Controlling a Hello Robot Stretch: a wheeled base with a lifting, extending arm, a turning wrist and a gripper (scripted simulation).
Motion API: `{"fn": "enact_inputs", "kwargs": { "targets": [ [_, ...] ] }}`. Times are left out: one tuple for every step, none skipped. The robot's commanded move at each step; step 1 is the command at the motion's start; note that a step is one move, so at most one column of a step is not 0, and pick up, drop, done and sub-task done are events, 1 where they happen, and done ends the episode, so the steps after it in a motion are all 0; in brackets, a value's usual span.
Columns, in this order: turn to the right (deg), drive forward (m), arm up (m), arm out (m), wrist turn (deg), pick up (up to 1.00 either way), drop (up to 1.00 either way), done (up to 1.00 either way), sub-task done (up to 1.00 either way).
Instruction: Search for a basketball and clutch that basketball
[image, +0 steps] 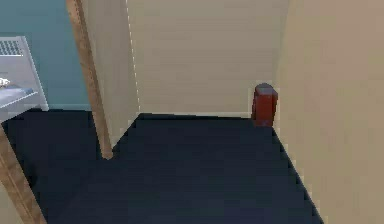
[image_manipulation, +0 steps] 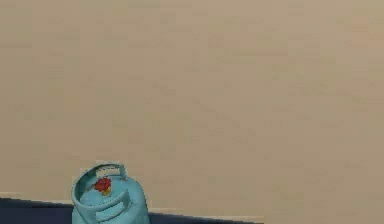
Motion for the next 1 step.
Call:
{"fn": "enact_inputs", "kwargs": {
  "targets": [
    [9.0,0.0,0.0,0.0,0.0,0.0,0.0,0.0,0.0]
  ]
}}
